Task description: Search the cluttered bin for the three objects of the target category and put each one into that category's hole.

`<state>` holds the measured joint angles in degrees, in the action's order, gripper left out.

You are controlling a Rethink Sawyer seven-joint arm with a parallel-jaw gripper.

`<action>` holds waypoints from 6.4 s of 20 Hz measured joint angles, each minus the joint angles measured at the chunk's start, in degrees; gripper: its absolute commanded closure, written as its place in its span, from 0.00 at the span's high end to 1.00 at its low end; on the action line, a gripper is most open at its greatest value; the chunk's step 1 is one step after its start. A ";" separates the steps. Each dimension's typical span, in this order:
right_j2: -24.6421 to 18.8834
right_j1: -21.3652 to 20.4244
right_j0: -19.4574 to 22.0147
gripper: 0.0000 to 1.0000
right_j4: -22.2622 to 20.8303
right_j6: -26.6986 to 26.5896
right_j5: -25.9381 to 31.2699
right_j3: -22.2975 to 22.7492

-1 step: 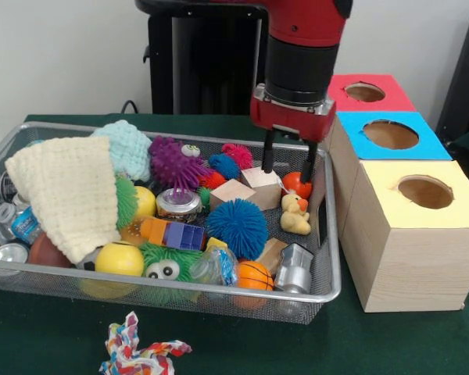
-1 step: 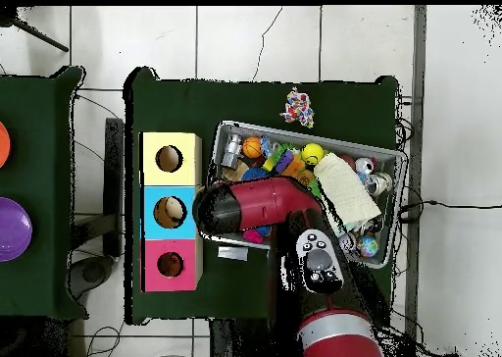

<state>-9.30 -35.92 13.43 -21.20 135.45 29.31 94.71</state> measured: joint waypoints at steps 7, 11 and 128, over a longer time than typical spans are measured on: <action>1.65 2.28 -2.75 1.00 1.54 0.00 -3.71 0.06; 3.57 4.31 -3.63 1.00 1.63 0.00 -6.38 0.06; 7.84 -12.58 -13.11 0.00 12.51 0.00 10.28 8.09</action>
<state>-1.47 -48.50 0.32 -8.69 135.45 39.59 102.80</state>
